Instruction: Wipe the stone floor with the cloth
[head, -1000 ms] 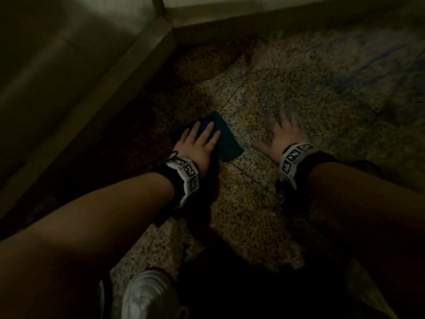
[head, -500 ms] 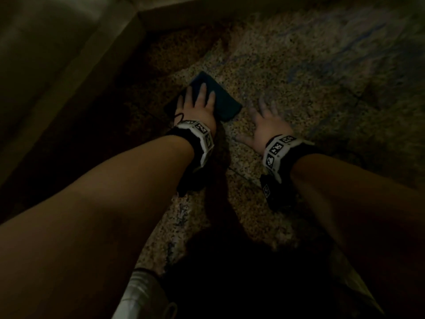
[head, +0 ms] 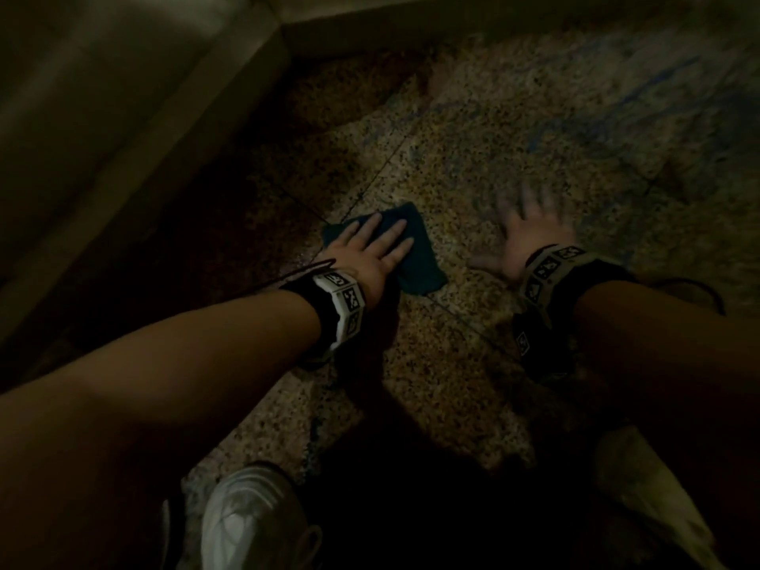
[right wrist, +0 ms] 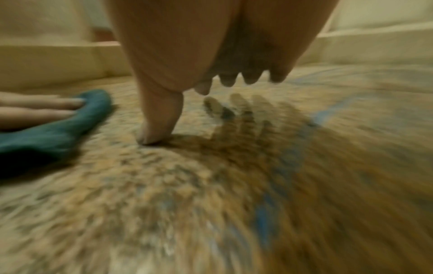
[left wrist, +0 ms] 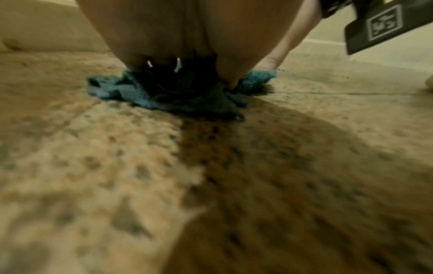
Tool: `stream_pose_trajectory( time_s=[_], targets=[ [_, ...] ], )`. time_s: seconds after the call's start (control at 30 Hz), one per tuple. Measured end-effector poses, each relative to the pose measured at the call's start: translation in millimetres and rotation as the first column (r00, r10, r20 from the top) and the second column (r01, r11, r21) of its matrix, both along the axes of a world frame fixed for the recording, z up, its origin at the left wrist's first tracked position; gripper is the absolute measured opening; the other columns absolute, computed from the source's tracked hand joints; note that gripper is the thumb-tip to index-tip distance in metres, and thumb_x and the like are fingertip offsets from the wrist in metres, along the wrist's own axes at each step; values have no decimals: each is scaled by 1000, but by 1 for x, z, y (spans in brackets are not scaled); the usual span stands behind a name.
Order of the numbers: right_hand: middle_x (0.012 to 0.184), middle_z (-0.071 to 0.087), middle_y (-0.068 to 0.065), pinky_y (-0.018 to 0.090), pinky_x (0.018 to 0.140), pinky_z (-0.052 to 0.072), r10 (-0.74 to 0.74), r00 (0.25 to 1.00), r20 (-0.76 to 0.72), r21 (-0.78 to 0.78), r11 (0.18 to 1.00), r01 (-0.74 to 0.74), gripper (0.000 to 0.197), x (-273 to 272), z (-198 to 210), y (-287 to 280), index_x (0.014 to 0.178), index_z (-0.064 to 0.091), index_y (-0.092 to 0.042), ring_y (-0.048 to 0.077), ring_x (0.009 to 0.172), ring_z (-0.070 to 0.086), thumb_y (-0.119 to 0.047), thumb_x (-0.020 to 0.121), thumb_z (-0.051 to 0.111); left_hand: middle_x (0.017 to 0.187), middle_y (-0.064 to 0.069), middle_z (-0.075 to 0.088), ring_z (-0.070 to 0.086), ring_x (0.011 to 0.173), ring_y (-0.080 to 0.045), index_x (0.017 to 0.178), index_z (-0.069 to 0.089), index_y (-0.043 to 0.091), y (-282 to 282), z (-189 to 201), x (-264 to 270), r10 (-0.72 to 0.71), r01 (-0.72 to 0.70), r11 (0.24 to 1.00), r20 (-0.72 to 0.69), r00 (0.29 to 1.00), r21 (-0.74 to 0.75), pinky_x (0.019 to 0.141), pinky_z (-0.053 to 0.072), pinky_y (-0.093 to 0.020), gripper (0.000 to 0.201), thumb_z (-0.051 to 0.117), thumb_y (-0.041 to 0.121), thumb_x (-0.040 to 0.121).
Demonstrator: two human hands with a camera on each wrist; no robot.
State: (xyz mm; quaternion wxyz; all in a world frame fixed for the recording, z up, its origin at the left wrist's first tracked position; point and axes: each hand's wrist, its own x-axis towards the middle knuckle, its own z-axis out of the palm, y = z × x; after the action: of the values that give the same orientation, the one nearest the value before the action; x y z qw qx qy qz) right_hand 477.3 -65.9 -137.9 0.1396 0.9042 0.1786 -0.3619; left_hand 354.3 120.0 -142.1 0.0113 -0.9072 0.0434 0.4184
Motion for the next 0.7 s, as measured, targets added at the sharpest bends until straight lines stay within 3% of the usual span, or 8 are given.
stream_pose_trajectory(
  time_s=[0.17, 0.33, 0.47, 0.6, 0.7],
  targets=[
    [159, -16, 2, 54, 117, -1, -183, 982, 46, 68, 981, 180, 97, -28, -10, -19, 151, -6, -32, 31, 146, -8, -79, 80, 38, 153, 5, -30, -23, 143, -26, 148, -18, 31, -10, 1, 30, 6, -6, 1000, 13, 1000, 20, 116, -9, -40, 79, 43, 21, 98],
    [159, -14, 0, 53, 117, -2, -191, 982, 10, 27, 981, 191, 94, -34, -9, -20, 151, -9, -30, 29, 146, -8, -72, 84, 43, 155, 3, -27, -20, 143, -28, 149, -16, 29, -34, 6, 59, 27, -28, 999, 44, 999, 32, 118, -7, -42, 81, 44, 16, 97],
    [159, -13, -1, 56, 116, -3, -182, 983, -27, 0, 983, 182, 102, -28, 0, -32, 151, -12, -29, 29, 146, -10, -76, 80, 44, 154, 3, -29, -21, 143, -28, 149, -18, 29, -35, 1, 42, -36, 32, 998, 77, 996, 60, 117, -9, -42, 76, 38, 17, 99],
    [159, -15, 3, 58, 114, -7, -191, 981, -7, -55, 980, 191, 110, -28, 7, -48, 151, -13, -28, 30, 146, -13, -80, 74, 46, 153, 2, -32, -24, 142, -27, 147, -22, 28, -43, 1, 5, -149, 149, 989, 15, 989, 17, 115, -12, -41, 71, 31, 20, 101],
    [159, -17, 2, 58, 113, -7, -161, 987, 18, -86, 983, 162, 110, -32, 5, -56, 151, -13, -29, 31, 145, -14, -83, 73, 43, 153, 3, -32, -25, 142, -27, 147, -22, 29, -50, 3, -11, -155, 155, 988, 10, 988, 0, 114, -14, -40, 70, 31, 21, 101]
  ],
)
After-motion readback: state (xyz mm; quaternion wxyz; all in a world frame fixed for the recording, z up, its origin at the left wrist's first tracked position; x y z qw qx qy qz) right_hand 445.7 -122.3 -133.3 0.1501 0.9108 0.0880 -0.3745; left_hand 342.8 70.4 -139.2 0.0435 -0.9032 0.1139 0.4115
